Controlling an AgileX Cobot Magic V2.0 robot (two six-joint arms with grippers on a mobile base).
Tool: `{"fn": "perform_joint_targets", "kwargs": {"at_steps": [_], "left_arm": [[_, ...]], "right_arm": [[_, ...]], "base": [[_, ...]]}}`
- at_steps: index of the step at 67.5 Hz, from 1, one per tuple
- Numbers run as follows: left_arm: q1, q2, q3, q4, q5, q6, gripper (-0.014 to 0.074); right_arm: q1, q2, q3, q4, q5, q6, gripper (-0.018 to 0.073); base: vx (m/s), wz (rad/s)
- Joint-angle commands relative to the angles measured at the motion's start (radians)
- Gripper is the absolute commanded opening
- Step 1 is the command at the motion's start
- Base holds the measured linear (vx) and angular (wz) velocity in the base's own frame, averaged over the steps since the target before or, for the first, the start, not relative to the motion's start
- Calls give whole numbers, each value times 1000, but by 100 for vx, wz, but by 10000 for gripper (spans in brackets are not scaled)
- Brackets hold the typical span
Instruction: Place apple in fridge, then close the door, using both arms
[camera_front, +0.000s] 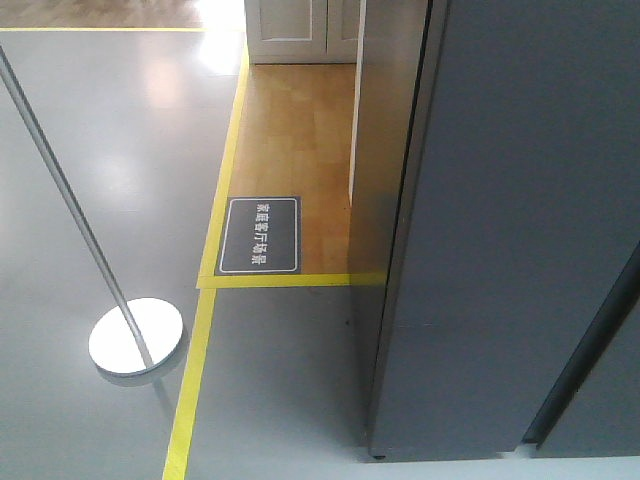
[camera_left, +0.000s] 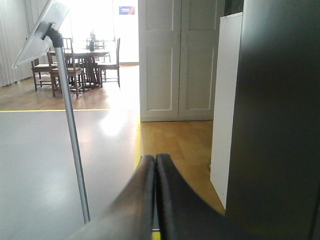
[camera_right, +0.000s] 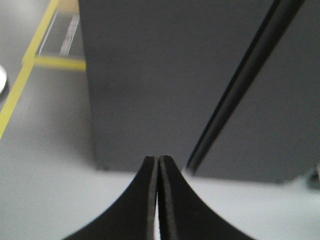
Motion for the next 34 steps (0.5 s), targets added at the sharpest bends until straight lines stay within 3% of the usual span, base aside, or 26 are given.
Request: {"fn": "perform_joint_targets", "kwargs": {"at_steps": [1, 7, 19, 34], "left_arm": [[0, -16, 12, -11, -74, -9, -6], [0, -16, 12, -11, -74, -9, -6], [0, -16, 12, -11, -74, -9, -6], [0, -16, 12, -11, -74, -9, -6]], "right_arm": [[-1, -27, 87, 57, -359, -14, -3], [3, -63, 187, 118, -525, -14, -3], [88, -150, 348, 113, -739, -14, -3], [89, -253, 435, 107, -797, -15, -3]], "base": [[0, 0], [0, 0], [0, 0], [0, 0]]}}
